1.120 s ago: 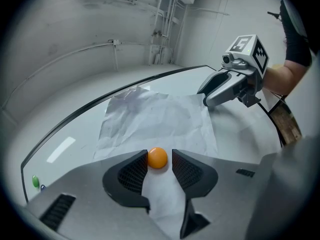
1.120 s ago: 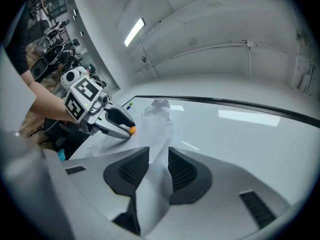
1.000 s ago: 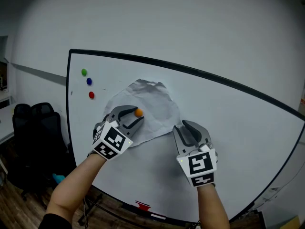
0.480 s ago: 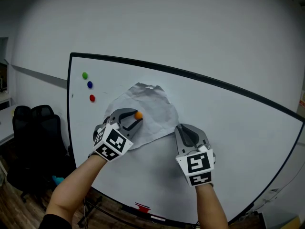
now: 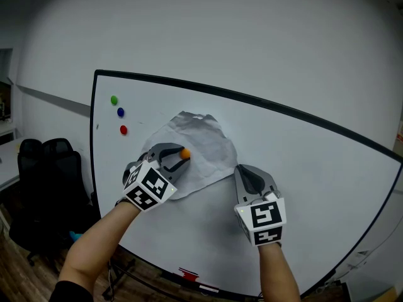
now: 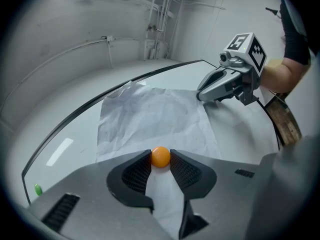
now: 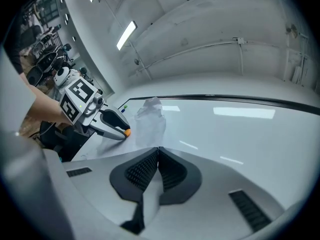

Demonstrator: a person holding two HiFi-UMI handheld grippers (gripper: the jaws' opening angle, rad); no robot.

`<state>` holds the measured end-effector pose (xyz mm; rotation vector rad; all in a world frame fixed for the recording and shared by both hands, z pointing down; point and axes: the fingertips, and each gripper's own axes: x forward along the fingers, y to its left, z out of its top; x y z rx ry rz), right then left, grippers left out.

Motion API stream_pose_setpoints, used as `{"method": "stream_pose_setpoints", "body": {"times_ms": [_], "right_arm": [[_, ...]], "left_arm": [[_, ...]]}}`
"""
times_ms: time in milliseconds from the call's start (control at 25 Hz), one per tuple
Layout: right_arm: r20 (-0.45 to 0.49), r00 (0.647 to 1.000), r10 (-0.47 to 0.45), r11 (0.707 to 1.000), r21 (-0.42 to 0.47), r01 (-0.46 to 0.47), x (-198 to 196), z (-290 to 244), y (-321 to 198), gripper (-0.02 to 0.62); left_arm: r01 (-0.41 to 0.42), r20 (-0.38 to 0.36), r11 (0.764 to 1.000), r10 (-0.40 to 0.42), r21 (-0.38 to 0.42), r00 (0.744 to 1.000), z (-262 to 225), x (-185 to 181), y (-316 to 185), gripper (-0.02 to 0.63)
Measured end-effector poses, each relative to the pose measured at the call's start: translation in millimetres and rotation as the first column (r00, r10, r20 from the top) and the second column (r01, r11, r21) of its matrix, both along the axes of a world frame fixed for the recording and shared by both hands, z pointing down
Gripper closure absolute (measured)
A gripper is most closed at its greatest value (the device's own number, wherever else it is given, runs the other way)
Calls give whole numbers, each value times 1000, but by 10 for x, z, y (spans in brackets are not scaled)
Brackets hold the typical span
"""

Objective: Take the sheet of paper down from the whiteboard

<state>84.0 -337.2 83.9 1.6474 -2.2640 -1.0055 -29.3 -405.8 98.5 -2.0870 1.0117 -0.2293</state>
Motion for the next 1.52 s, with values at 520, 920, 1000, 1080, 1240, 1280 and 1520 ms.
{"method": "stream_pose_setpoints", "body": {"times_ms": [520,920,1000,1080,1240,1280,1520], "right_arm": [[11,1000,-2,1000,-26,2,38,72,-46,577],[14,1000,6,998,-62,-5,54,149,-4,577],[10,1000,9,998,-67,-8,63,174,28,577],[3,1000,12,997,-73,-12,71,201,46,577],[-1,1000,9,996,-86,-10,80,218,33,577],[-3,1000,9,996,-88,-9,79,216,30,577],[-12,1000,9,995,-100,-10,99,285,46,577]], "left_arm": [[-53,-23,998,54,46,998,-191,-27,290,479],[-34,-61,996,39,82,997,-377,-201,372,479],[-34,-68,996,40,87,997,-401,-216,365,479],[-29,-81,996,35,84,996,-433,-244,337,479],[-16,-81,998,21,63,997,-474,-269,217,479],[-15,-75,998,20,59,997,-472,-255,181,479],[-12,-112,1000,15,28,994,-471,-283,39,479]]}}
